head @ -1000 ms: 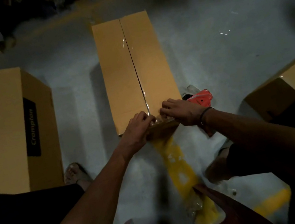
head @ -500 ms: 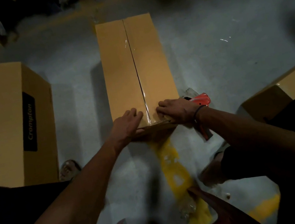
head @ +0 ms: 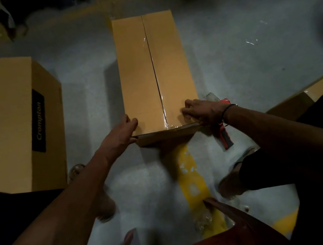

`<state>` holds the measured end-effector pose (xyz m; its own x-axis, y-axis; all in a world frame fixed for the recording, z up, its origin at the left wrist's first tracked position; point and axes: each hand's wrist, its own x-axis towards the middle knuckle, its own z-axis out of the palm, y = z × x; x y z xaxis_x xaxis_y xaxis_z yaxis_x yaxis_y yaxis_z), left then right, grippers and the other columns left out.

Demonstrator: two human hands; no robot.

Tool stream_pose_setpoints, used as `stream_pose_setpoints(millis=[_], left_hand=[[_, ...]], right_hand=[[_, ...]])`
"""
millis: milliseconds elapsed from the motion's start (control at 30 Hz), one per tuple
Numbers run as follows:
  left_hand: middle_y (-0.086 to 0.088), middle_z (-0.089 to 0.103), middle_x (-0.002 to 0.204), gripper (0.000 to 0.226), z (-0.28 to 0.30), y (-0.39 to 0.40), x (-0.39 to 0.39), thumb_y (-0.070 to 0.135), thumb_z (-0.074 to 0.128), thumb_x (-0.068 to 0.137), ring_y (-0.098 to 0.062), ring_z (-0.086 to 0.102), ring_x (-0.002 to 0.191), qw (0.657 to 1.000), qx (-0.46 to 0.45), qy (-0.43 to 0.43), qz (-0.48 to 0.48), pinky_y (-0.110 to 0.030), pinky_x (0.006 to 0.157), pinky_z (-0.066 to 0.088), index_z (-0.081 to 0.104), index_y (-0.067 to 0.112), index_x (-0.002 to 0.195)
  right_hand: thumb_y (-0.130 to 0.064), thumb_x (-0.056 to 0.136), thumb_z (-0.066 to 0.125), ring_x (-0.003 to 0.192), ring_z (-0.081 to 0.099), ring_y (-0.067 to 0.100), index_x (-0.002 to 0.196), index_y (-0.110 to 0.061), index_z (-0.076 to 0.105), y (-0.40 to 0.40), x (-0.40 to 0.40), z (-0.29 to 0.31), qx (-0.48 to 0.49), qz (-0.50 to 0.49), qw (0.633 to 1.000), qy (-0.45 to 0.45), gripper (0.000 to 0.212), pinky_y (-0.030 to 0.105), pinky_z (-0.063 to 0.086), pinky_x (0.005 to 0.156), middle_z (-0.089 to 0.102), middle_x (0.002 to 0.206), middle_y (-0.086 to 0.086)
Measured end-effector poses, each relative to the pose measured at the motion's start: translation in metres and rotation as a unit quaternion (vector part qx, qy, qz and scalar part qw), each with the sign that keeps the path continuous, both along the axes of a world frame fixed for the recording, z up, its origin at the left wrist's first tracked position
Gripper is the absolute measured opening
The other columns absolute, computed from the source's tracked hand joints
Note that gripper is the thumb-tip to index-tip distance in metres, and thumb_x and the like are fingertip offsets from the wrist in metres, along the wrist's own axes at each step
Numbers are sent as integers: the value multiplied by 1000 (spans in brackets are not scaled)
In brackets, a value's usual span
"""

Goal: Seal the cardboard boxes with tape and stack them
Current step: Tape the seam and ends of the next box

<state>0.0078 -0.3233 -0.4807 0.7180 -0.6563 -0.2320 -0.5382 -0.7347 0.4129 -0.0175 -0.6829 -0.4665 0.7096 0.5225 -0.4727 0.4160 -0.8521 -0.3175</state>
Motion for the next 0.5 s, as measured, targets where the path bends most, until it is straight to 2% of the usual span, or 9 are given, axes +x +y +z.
stream_pose_setpoints(millis=[100,167,267,333,400,433,500], left_hand=[[-8,46,115,43,-1,4,3,15,80,87,-20,52,87,1000,3,9,-6,-34,75,47,48,14,116],[-7,47,114,41,-4,3,5,13,79,87,-18,51,87,1000,13,3,-11,-29,74,43,49,13,115],[-2,49,104,13,-10,5,9,23,61,101,-19,53,86,1000,5,31,-1,-27,72,47,50,17,106],[1,49,104,7,-10,9,12,23,56,104,-17,54,86,999,10,-3,-31,-30,80,53,51,20,108],[0,50,107,21,-10,12,14,14,66,97,-17,52,85,1000,4,9,-7,-27,77,49,50,20,109],[-3,49,107,30,-8,13,14,10,73,91,-19,52,85,1000,8,-8,6,-28,73,48,50,19,108],[-7,51,109,38,-8,12,13,10,82,82,-22,52,87,997,3,-12,80,-37,73,49,54,15,106]], right_hand=[[-14,84,72,102,42,17,115,-25,48,2,3,0,-7,11,1000,5,40,34,47,81,36,116,-4],[-10,84,70,107,43,19,119,-20,50,-1,5,2,-26,36,999,3,42,36,47,86,38,124,2],[-11,91,65,111,49,27,126,-13,52,-9,6,2,-66,93,993,-37,38,28,43,83,43,125,5],[-17,96,61,113,51,31,132,-12,51,-9,3,3,-52,67,996,-33,37,28,46,82,47,119,1],[-15,93,63,102,50,24,126,-15,52,-8,0,4,-46,66,996,-48,35,36,51,83,45,121,4],[-16,92,66,100,47,20,126,-16,51,-10,-3,1,-47,44,997,-52,37,36,51,83,43,123,6],[-20,88,70,102,47,21,129,-18,47,-13,-10,1,-45,-52,995,-68,47,34,48,84,42,124,7]])
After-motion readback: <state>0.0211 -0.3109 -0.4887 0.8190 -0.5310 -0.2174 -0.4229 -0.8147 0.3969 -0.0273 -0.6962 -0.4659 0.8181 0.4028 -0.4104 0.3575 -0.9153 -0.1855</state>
